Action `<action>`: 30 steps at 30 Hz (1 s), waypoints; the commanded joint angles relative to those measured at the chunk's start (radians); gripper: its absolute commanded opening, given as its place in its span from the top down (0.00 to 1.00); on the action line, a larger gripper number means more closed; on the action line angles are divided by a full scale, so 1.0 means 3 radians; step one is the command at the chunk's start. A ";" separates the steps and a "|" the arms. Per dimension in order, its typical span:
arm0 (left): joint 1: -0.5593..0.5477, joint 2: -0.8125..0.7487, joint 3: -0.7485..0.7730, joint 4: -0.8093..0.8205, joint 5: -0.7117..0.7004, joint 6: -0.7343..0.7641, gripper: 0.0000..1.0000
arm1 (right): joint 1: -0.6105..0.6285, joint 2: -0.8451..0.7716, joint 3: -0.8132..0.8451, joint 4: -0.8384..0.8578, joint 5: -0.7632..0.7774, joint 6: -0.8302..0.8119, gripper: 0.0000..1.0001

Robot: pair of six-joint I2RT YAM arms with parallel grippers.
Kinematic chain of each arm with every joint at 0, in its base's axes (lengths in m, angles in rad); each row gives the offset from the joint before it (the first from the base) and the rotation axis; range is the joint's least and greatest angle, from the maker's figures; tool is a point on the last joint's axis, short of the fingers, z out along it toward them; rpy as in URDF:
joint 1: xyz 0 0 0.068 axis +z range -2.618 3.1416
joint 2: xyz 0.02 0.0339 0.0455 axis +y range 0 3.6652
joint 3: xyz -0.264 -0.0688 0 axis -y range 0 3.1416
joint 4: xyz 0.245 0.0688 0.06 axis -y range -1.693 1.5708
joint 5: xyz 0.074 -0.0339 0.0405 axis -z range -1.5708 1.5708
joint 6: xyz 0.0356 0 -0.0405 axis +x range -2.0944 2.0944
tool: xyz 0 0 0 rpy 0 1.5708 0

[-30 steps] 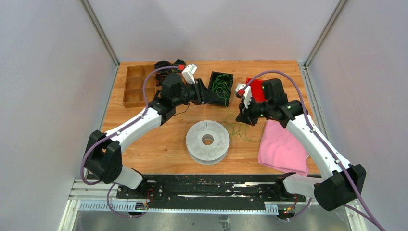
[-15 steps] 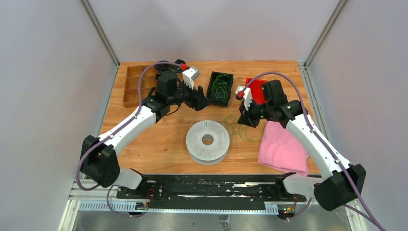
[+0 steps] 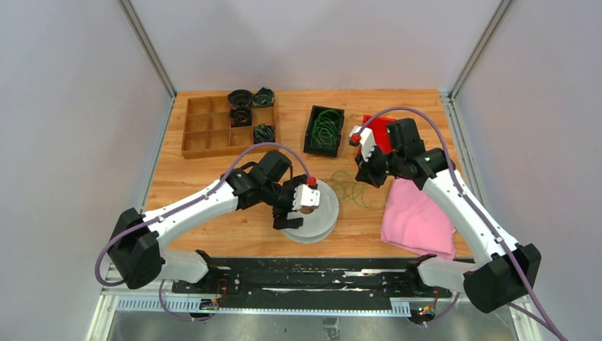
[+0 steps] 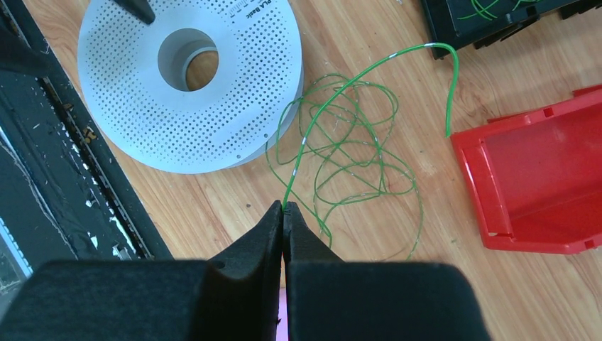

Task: Wrap the cables
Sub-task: Pick up the cable reel from the center of the board.

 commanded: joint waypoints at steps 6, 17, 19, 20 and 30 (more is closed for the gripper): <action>-0.0520 0.0304 0.0071 -0.0094 -0.0504 0.0512 0.02 | -0.0145 -0.0210 -0.0091 0.0006 0.0037 0.0065 0.99; -0.0766 0.0661 0.0110 -0.0140 -0.0801 0.0455 0.02 | -0.0188 -0.0302 -0.0206 0.0051 -0.0030 0.0084 0.99; -0.0801 0.0709 0.0096 -0.0145 -0.0836 0.0444 0.01 | -0.0192 -0.0308 -0.0214 0.0065 -0.0042 0.0089 0.99; -0.0817 0.0731 0.0094 -0.0145 -0.0861 0.0435 0.01 | -0.0192 -0.0311 -0.0215 0.0068 -0.0048 0.0086 0.99; -0.0836 0.0686 0.0249 -0.0237 -0.0822 0.0107 0.37 | -0.0197 -0.0262 -0.0200 0.0099 -0.0053 0.0090 0.99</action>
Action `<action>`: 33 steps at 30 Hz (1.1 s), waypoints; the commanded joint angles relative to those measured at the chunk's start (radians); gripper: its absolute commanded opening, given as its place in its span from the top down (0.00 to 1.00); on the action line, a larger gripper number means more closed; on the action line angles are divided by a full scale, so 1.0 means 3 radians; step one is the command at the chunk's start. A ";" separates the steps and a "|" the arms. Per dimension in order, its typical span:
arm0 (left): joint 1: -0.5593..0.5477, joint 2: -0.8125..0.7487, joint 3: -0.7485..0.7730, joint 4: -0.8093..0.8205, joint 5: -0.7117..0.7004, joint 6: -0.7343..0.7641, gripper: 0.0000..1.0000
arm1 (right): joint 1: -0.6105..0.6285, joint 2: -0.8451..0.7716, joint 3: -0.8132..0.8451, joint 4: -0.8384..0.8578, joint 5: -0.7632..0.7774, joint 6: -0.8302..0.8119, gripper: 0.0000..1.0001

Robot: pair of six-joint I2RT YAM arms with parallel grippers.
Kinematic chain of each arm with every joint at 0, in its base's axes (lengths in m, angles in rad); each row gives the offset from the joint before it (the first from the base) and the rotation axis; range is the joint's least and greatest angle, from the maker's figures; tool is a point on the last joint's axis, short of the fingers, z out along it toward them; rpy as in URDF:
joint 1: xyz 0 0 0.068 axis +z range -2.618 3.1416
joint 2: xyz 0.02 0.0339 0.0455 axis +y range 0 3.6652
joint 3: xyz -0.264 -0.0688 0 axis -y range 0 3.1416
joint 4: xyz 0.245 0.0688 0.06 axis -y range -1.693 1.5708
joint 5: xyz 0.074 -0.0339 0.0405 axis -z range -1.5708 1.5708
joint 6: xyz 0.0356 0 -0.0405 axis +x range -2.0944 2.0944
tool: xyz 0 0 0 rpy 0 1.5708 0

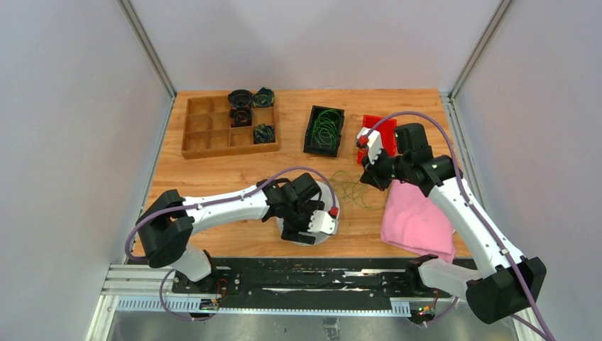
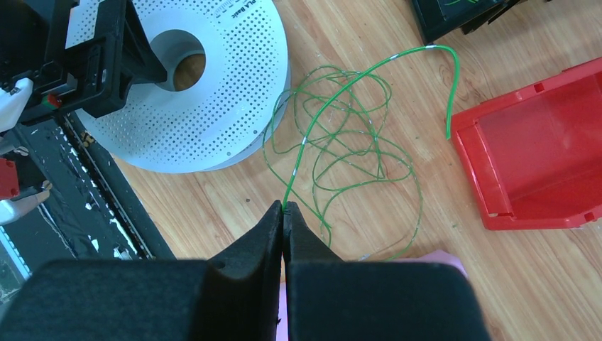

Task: Wrap the cables
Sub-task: Pick up the cable reel from the center of the board, then place the cable reel at the center of the board.

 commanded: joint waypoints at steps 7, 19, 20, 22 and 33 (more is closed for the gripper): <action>0.0132 -0.0369 0.0313 -0.0214 0.0532 -0.0395 0.50 | -0.0058 0.0067 0.0165 0.0001 0.0058 -0.0031 0.99; 0.1234 -0.0827 0.0107 0.0636 0.2212 -0.1727 0.61 | -0.0068 0.0177 0.0468 -0.0046 0.0260 -0.0047 0.99; 0.1307 -0.0840 0.0055 0.0794 0.2305 -0.1946 0.61 | -0.0068 0.0182 0.0490 -0.0047 0.0273 -0.0037 0.99; 0.1458 -0.0843 -0.0030 0.1122 0.2462 -0.2466 0.63 | -0.0073 0.0190 0.0528 -0.0055 0.0300 -0.0025 0.99; 0.1750 -0.0726 -0.0980 0.3879 0.2517 -0.4892 0.64 | -0.0076 0.0219 0.0629 -0.0180 0.0296 -0.0001 0.99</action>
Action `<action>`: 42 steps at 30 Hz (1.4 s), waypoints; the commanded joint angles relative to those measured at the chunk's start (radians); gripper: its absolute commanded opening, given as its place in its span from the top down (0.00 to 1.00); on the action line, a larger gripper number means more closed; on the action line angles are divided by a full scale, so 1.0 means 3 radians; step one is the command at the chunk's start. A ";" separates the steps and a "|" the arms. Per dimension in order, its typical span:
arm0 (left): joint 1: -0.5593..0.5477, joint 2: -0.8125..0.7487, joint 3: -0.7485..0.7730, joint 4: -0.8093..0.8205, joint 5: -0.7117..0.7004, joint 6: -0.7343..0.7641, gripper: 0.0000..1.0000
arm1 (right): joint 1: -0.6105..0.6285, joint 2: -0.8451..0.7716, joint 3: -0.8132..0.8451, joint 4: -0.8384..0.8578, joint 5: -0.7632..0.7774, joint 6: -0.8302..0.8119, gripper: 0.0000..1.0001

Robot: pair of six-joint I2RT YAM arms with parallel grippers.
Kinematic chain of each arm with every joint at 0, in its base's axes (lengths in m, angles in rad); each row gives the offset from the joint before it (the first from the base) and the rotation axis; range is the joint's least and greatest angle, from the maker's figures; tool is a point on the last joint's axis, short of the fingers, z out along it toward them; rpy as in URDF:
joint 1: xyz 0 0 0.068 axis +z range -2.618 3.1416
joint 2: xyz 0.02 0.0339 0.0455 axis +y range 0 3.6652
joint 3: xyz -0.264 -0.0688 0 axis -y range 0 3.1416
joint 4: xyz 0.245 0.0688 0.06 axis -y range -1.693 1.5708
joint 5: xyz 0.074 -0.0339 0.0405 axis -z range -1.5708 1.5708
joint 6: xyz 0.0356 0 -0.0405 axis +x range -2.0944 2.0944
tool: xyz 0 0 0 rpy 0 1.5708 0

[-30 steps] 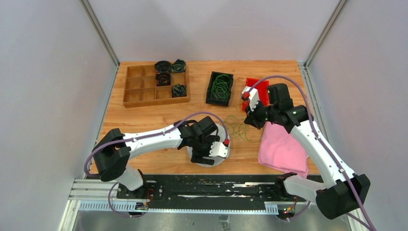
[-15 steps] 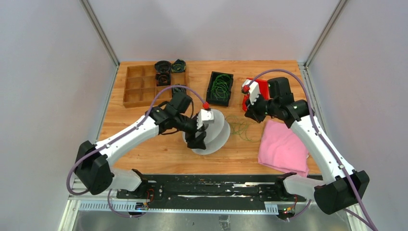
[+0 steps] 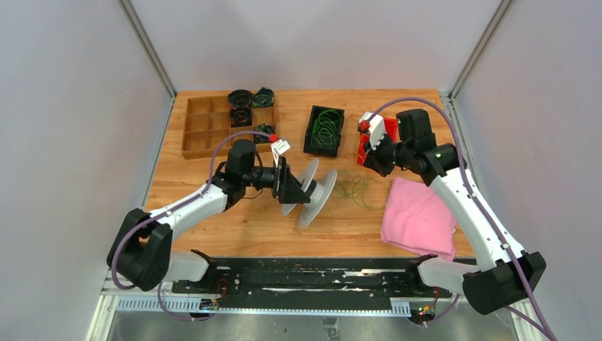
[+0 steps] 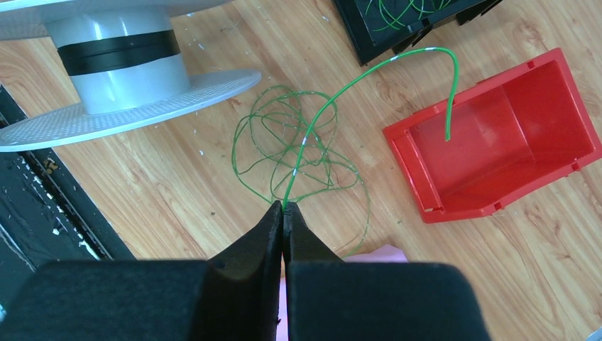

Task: Wrap the cables
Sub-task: Place the cable reel at the center of the board.

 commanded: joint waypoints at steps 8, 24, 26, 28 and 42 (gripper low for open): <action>0.0205 0.0084 -0.0447 0.1859 -0.0209 -0.1576 0.68 | -0.0049 0.0024 0.0126 -0.0131 -0.0071 0.0024 0.99; 0.0383 0.0294 -0.0774 0.2519 -0.0623 -0.2468 0.66 | -0.0051 0.0148 0.0190 -0.0167 -0.0145 -0.0035 0.99; 0.0381 0.0337 -0.0782 0.2569 -0.0634 -0.2522 0.66 | -0.0052 0.0152 0.0176 -0.0167 -0.0148 -0.0047 0.99; 0.0380 0.0376 -0.0793 0.2588 -0.0647 -0.2573 0.66 | -0.0051 0.0153 0.0162 -0.0164 -0.0157 -0.0052 0.99; 0.0385 0.0465 -0.0766 0.2154 -0.0660 -0.2385 0.50 | -0.0042 0.0172 0.0086 -0.0135 -0.0206 -0.0092 0.99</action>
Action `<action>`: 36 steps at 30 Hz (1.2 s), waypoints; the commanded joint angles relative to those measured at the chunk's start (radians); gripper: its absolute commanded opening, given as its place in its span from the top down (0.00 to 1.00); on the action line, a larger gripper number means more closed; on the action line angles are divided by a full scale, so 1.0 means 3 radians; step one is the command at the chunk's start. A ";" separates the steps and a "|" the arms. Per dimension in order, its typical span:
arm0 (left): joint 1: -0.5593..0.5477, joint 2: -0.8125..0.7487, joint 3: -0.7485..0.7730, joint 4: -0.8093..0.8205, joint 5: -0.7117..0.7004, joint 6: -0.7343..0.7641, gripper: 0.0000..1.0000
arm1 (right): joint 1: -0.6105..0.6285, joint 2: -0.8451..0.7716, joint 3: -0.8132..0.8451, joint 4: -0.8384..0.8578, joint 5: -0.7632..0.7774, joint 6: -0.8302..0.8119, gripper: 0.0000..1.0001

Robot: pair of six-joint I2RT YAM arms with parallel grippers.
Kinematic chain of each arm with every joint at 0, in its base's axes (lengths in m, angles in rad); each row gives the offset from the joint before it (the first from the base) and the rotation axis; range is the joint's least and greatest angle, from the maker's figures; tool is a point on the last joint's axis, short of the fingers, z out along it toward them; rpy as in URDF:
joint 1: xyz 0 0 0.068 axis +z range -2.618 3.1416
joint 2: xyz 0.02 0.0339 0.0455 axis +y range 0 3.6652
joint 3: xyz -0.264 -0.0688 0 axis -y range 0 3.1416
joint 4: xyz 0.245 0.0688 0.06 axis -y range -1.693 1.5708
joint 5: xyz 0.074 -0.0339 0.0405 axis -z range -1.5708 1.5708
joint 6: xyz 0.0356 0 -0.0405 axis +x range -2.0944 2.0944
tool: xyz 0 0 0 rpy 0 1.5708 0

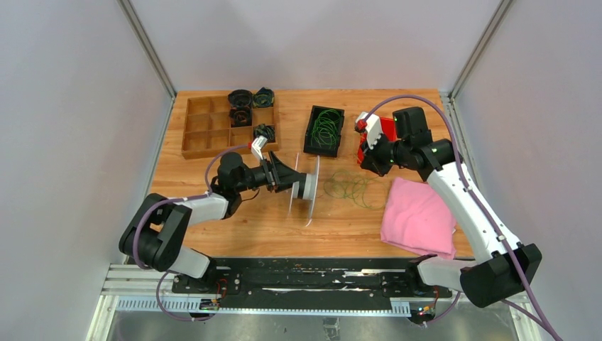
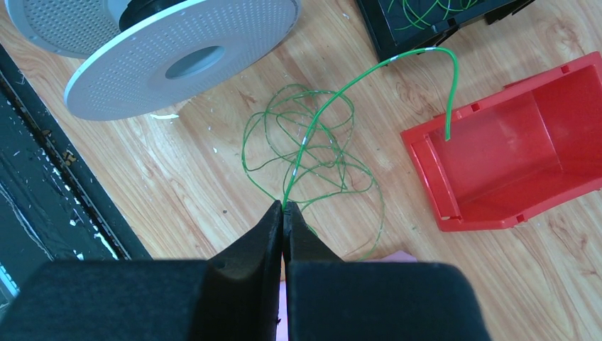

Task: Wrap the cables
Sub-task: Place the cable reel at the center of the board.

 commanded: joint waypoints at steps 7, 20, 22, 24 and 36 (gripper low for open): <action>0.0038 -0.0045 0.0084 -0.0372 0.0029 0.0462 0.40 | -0.0016 0.0032 0.0001 -0.0011 -0.0115 -0.0079 0.99; 0.0063 -0.0114 0.0145 -0.0632 0.0053 0.0744 0.22 | 0.0045 0.0008 -0.0039 0.0000 -0.0101 -0.0099 0.99; 0.0067 -0.0090 0.0155 -0.0636 0.0073 0.0768 0.18 | 0.0050 0.0007 -0.0039 -0.0002 -0.0109 -0.0099 0.99; 0.0074 -0.0070 0.0162 -0.0644 0.0083 0.0784 0.15 | 0.0058 0.0008 -0.0052 -0.0004 -0.0110 -0.0099 0.99; 0.0110 -0.0070 0.0178 -0.0801 0.0069 0.0945 0.05 | 0.0072 0.0029 -0.0047 -0.0001 -0.0105 -0.0110 0.99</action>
